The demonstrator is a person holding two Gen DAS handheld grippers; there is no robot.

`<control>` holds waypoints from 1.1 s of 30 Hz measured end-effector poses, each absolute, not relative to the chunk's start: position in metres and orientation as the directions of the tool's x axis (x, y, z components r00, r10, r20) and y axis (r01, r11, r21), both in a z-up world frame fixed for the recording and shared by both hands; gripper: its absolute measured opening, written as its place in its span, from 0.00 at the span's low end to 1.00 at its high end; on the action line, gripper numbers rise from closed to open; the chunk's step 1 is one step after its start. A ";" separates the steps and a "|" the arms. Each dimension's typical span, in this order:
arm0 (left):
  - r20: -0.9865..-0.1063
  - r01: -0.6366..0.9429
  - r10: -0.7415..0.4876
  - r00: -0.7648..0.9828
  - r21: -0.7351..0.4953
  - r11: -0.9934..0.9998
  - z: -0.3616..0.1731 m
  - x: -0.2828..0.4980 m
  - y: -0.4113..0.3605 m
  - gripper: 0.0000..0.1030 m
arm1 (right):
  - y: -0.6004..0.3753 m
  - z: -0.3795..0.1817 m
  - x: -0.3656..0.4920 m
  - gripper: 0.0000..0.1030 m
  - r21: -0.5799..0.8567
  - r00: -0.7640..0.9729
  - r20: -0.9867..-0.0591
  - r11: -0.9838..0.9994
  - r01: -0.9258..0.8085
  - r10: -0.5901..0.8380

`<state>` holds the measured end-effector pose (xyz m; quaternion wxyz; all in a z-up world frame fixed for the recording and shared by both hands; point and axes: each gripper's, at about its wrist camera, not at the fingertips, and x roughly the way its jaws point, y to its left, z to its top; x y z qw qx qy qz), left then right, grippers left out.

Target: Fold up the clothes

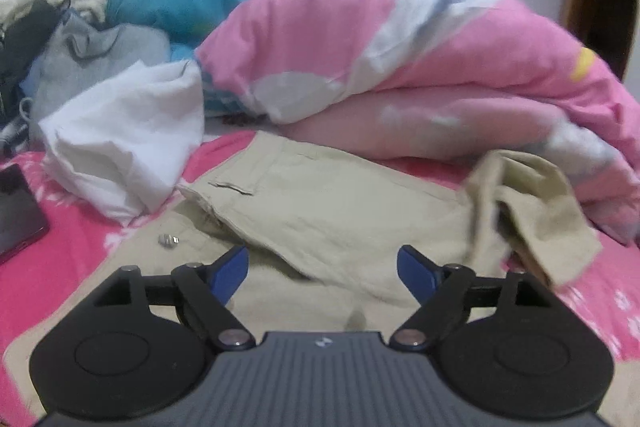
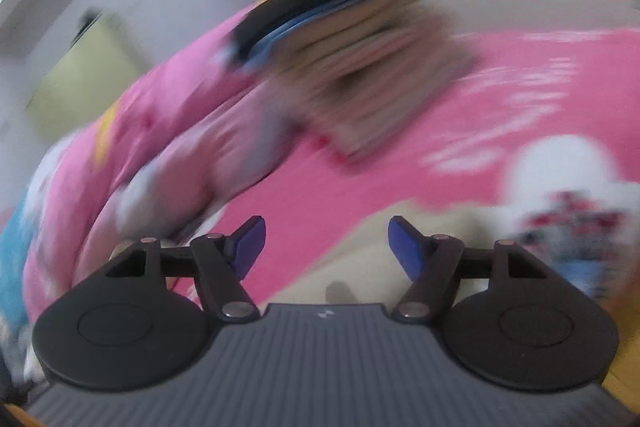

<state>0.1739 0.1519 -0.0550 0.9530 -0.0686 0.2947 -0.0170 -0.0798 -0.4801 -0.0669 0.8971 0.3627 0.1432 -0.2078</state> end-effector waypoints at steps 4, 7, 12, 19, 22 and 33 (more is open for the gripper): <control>-0.539 0.051 -0.087 0.838 -0.081 0.995 -0.053 0.134 0.120 0.89 | -0.501 -0.094 -0.107 0.69 0.702 0.887 -0.400 0.544 0.459 -0.231; -0.546 0.089 -0.094 0.832 -0.036 0.995 -0.058 0.113 0.098 0.89 | -0.508 -0.114 -0.097 0.69 0.728 0.880 -0.438 0.501 0.468 -0.186; -0.576 0.100 -0.068 0.815 0.024 0.995 -0.072 0.095 0.074 0.89 | -0.515 -0.124 -0.086 0.67 0.719 0.867 -0.458 0.491 0.492 -0.197; -0.621 0.065 -0.058 0.782 -0.013 0.998 -0.086 0.092 0.075 0.89 | -0.531 -0.135 -0.108 0.63 0.769 0.873 -0.432 0.413 0.488 -0.229; -0.632 0.055 -0.054 0.773 -0.018 0.998 -0.089 0.093 0.076 0.89 | -0.532 -0.136 -0.105 0.57 0.755 0.872 -0.429 0.438 0.489 -0.234; -0.650 0.056 -0.048 0.758 -0.009 0.998 -0.094 0.091 0.067 0.89 | -0.539 -0.120 0.016 0.31 0.560 0.839 -0.511 0.668 0.490 -0.188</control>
